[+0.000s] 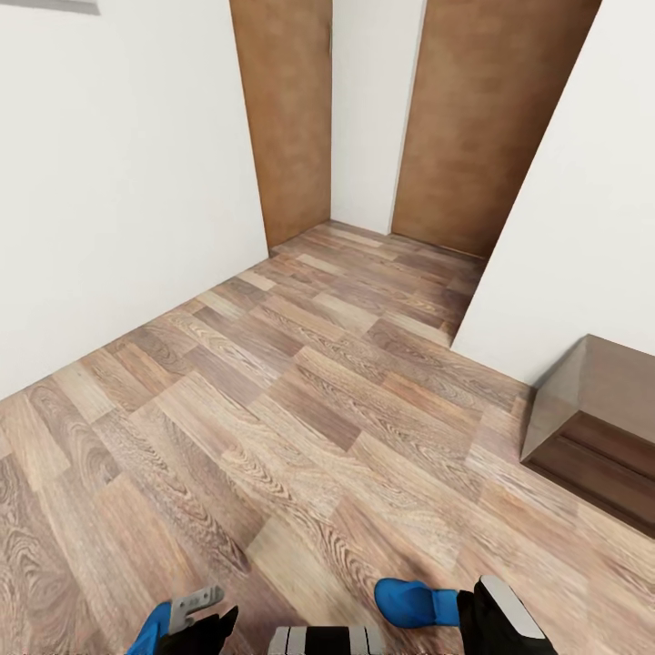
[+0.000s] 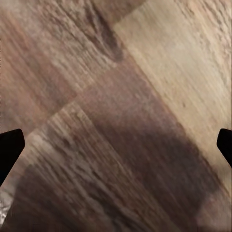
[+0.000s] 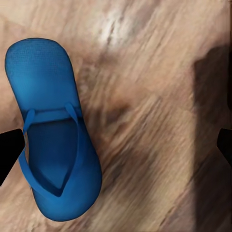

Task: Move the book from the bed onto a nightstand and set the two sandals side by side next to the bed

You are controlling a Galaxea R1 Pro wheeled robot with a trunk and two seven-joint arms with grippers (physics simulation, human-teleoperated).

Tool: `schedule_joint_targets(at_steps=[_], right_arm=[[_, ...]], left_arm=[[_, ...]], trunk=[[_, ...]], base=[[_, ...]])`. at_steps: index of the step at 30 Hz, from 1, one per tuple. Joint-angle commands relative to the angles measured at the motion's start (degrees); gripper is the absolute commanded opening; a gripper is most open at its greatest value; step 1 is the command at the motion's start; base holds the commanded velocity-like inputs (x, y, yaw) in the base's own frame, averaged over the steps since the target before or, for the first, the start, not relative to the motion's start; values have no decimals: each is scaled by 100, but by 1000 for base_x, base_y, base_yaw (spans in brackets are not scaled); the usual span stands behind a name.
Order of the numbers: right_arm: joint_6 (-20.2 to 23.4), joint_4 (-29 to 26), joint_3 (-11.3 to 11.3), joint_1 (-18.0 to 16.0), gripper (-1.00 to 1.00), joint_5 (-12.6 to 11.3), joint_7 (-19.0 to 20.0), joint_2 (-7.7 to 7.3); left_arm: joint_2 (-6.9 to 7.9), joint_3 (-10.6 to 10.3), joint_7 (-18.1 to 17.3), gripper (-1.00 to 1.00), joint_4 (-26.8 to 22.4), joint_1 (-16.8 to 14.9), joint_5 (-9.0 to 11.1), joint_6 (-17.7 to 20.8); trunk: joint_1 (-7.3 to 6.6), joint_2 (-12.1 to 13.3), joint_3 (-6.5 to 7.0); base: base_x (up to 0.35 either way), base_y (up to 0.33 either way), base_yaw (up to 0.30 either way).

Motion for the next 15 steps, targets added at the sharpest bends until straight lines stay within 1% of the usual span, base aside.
schedule_joint_targets(at_steps=[1, 3, 5, 6, 8, 9, 10, 11, 12, 14, 15], right_arm=[[-58, -9, -5, -1, 100, -55, -7, 1], [-58, -15, -5, -1, 100, -54, -6, 1], [-58, -27, -5, -1, 100, -53, -7, 1], [-58, -28, -5, -1, 100, -53, -7, 3], [-58, -31, -5, -1, 100, -53, -6, 4], [-58, -32, -5, -1, 100, -53, -6, 4], [-58, -34, -3, -1, 100, -41, -6, 3], [-58, -36, -2, -1, 100, -31, -3, 2], [-58, -38, 0, -1, 100, -25, 1, 2], [-58, -40, 2, -1, 100, -19, 4, 5], [-56, -41, 3, -1, 100, -15, 7, 4]], left_arm=[[-6, 25, -30, 100, -16, -2, 39, 43], [4, 33, -30, 100, -81, -2, 38, 45], [31, 49, -28, 100, -461, -2, 39, 64], [34, 53, -26, 100, -552, -2, 41, 71], [54, 61, -31, 100, -892, -2, 68, 152], [83, 68, -34, 100, -1175, -2, 152, 301], [132, 78, -37, 100, -1481, -2, 320, 551], [203, 106, -47, 100, -1789, -2, 576, 885], [299, 152, -78, 100, -2072, -2, 910, 1254], [420, 213, -131, 100, -2305, -2, 1291, 1594], [563, 278, -203, 100, -2461, -2, 1686, 1857]], trunk=[[1, -3, -27], [4, -5, -49], [4, -5, -49], [4, -5, -49], [4, -5, -49], [4, -5, -49], [4, -5, -49], [4, -5, -49], [4, -5, -49], [4, -5, -49], [4, -5, -49]], base=[[0, 0, 0], [0, 0, 0], [0, 0, 0], [0, 0, 0], [0, 0, 0], [0, 0, 0], [0, 0, 0], [0, 0, 0], [0, 0, 0], [0, 0, 0], [0, 0, 0]])
